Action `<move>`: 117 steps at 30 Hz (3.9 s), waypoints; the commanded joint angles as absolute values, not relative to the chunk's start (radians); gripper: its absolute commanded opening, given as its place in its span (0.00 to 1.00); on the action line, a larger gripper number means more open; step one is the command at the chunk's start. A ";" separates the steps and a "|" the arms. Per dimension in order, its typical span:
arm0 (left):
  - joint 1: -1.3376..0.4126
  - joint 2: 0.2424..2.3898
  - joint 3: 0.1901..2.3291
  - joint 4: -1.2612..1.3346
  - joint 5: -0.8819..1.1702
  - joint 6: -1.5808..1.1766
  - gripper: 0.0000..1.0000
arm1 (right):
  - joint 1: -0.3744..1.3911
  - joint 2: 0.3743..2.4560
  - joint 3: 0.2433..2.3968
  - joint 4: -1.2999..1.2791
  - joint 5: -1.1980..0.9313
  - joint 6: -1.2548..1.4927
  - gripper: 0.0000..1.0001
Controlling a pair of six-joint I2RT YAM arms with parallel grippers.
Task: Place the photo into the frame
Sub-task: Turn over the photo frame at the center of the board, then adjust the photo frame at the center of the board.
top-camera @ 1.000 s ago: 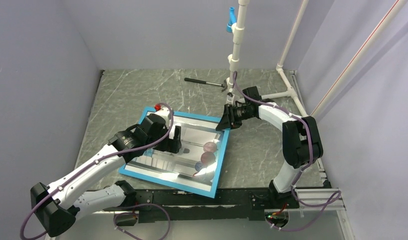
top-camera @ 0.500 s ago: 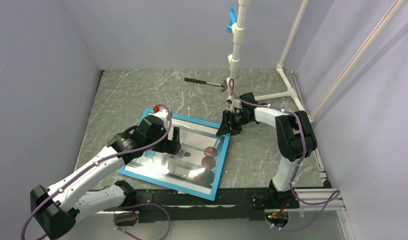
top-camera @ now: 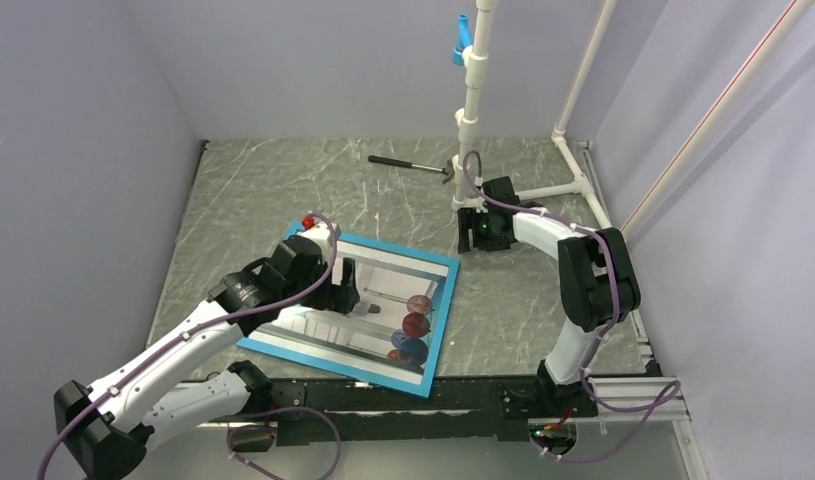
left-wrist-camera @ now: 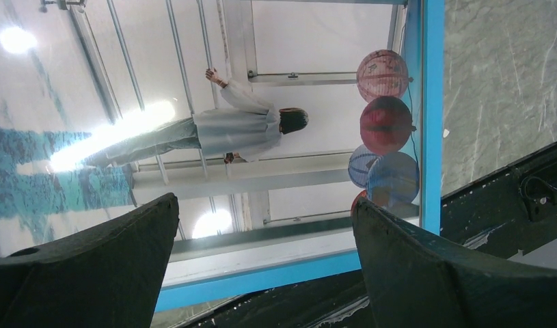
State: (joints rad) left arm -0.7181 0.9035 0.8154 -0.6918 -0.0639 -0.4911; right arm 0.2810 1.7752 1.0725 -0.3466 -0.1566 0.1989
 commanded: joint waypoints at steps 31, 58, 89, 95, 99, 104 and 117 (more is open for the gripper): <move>-0.714 0.991 0.792 -0.648 -0.030 -0.626 0.99 | 0.534 1.368 0.807 -0.535 -0.076 0.589 0.94; -0.644 0.960 0.794 -0.752 -0.114 -0.578 0.99 | 0.703 1.778 1.135 -0.568 0.209 0.378 0.00; 0.023 1.188 0.603 -0.604 0.066 -0.578 0.99 | 0.474 1.648 1.107 -0.565 -0.129 0.439 0.74; 0.024 1.162 0.547 -0.561 0.132 -0.601 0.87 | 0.439 1.497 0.865 -0.505 -0.322 0.528 0.74; 0.023 1.156 0.502 -0.518 0.178 -0.619 0.74 | 0.443 1.400 0.759 -0.480 -0.375 0.578 0.74; 0.021 1.159 0.453 -0.476 0.226 -0.638 0.61 | 0.466 1.357 0.692 -0.470 -0.404 0.610 0.74; -0.064 1.044 0.345 -0.477 0.233 -0.724 0.22 | 0.467 1.585 0.860 -0.383 -0.338 0.567 0.74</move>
State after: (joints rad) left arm -0.0147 1.0466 0.4137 -0.4225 0.1951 -0.6750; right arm 0.4656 1.5150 0.7673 -0.4667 -0.3717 0.5873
